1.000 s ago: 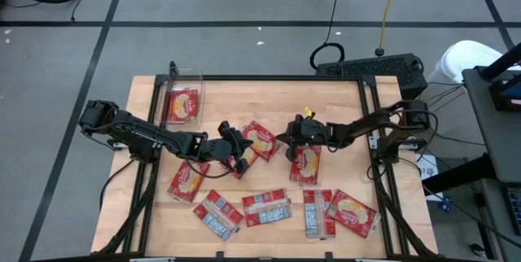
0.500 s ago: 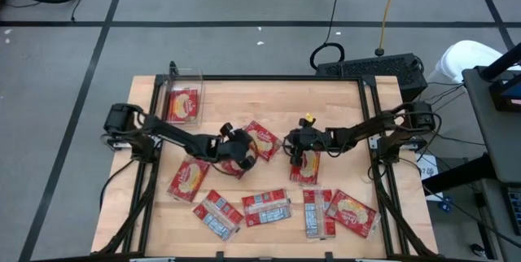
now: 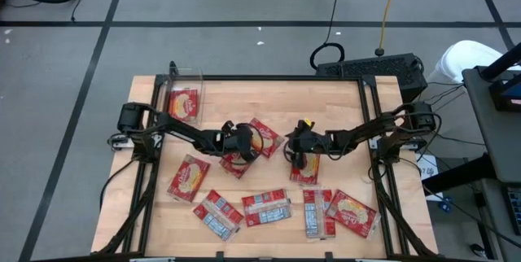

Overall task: Sort popcorn bags into baskets
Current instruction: Put the red popcorn bag into the transparent bin

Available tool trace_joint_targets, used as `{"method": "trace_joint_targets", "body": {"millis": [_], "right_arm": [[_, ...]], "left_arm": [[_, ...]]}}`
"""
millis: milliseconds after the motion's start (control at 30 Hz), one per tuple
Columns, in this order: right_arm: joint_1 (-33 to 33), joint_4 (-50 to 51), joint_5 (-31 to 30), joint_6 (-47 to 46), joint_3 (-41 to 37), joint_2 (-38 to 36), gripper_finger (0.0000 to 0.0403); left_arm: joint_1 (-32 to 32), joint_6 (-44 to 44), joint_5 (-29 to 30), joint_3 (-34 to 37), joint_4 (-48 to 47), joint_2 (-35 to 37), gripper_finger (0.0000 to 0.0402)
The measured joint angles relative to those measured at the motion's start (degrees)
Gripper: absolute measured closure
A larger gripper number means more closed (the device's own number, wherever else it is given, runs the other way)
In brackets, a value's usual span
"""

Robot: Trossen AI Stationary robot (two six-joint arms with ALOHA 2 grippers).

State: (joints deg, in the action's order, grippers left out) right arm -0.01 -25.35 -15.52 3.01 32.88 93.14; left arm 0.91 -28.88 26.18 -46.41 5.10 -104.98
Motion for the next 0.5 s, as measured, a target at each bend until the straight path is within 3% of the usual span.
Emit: {"method": "trace_joint_targets", "body": {"millis": [333, 500], "right_arm": [[0.5, -1.05, -2.44, 8.31, 0.02, 3.12, 0.0146], [-1.8, -4.71, -3.08, -12.04, 0.04, 6.28, 0.0149]], "left_arm": [[0.04, 0.04, -0.24, 0.02, -0.24, -0.25, 0.0387], [0.06, -0.07, -0.39, 0.07, -0.18, -0.3, 0.0387]]}}
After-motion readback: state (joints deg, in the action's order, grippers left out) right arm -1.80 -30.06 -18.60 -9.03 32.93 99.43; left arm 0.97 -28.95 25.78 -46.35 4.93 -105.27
